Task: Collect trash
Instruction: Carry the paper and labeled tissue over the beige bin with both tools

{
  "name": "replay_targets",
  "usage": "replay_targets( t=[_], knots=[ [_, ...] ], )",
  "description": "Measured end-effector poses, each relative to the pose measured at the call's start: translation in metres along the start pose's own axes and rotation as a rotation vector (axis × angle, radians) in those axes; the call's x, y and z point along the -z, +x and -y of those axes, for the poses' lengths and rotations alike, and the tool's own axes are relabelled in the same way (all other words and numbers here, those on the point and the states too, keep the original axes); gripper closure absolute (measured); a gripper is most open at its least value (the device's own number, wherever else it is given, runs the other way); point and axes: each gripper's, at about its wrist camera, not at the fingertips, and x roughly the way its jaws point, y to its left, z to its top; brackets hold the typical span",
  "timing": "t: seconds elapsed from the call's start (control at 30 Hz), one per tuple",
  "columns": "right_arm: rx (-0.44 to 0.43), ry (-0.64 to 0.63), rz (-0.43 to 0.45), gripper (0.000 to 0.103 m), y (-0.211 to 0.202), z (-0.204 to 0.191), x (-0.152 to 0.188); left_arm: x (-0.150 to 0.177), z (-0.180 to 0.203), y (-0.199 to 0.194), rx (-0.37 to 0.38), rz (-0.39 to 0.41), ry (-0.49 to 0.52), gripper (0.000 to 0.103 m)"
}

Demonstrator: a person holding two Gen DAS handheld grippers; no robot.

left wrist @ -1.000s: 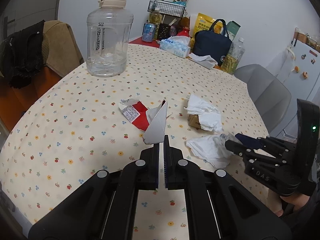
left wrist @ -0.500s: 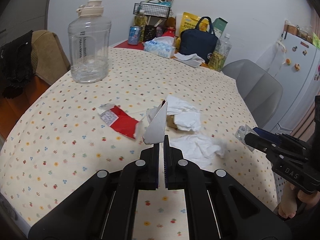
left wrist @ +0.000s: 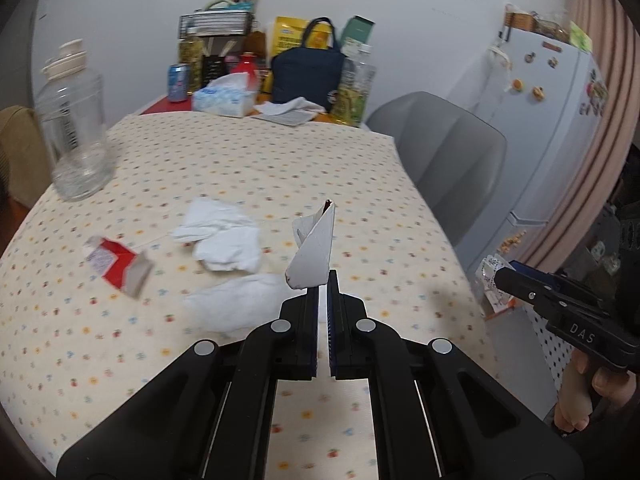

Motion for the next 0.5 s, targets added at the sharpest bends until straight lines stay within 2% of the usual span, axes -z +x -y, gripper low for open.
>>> replay_targets(
  t=[0.27,0.5],
  knots=[
    [0.096,0.108,0.013,0.074,-0.021,0.063,0.016,-0.004,0.059,0.027,0.096,-0.037,0.086,0.099],
    [0.156,0.188,0.031,0.074,-0.037,0.112,0.034,-0.003,0.107,0.055,0.14,-0.089,0.157,0.099]
  ],
)
